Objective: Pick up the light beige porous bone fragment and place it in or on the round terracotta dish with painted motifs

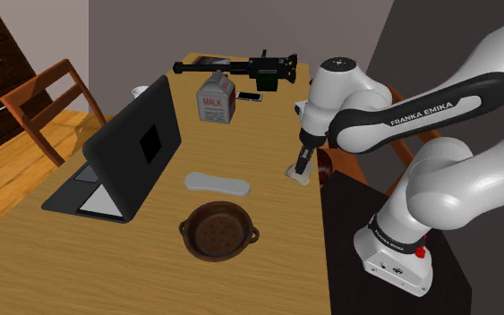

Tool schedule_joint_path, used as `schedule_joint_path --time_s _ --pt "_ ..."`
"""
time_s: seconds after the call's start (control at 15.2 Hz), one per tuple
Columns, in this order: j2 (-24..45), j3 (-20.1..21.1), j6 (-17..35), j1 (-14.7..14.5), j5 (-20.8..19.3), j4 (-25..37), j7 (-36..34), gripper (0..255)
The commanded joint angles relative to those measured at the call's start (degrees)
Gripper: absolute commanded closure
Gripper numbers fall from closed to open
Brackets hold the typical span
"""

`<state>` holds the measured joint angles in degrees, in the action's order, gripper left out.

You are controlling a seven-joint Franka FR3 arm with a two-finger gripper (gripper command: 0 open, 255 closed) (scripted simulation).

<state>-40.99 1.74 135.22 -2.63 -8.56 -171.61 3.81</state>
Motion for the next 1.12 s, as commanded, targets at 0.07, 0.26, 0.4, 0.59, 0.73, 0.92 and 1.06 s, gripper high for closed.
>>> schedule_joint_path --time_s 0.07,0.26,0.4,0.59,0.73,0.92,1.06 --pt "2.7 -0.2 4.0 0.6 -0.6 -1.1 0.0 0" --pt "4.3 -0.1 6.1 0.9 -1.0 -1.5 -0.2 0" --pt "4.3 -0.1 6.1 0.9 -1.0 -1.5 -0.2 0" --pt "4.3 -0.1 6.1 0.9 -1.0 -1.5 -0.2 0" --pt "4.3 -0.1 6.1 0.9 -1.0 -1.5 -0.2 255" --pt "4.3 -0.1 6.1 0.9 -1.0 -1.5 -0.2 255" --pt "4.3 -0.1 6.1 0.9 -1.0 -1.5 -0.2 255"
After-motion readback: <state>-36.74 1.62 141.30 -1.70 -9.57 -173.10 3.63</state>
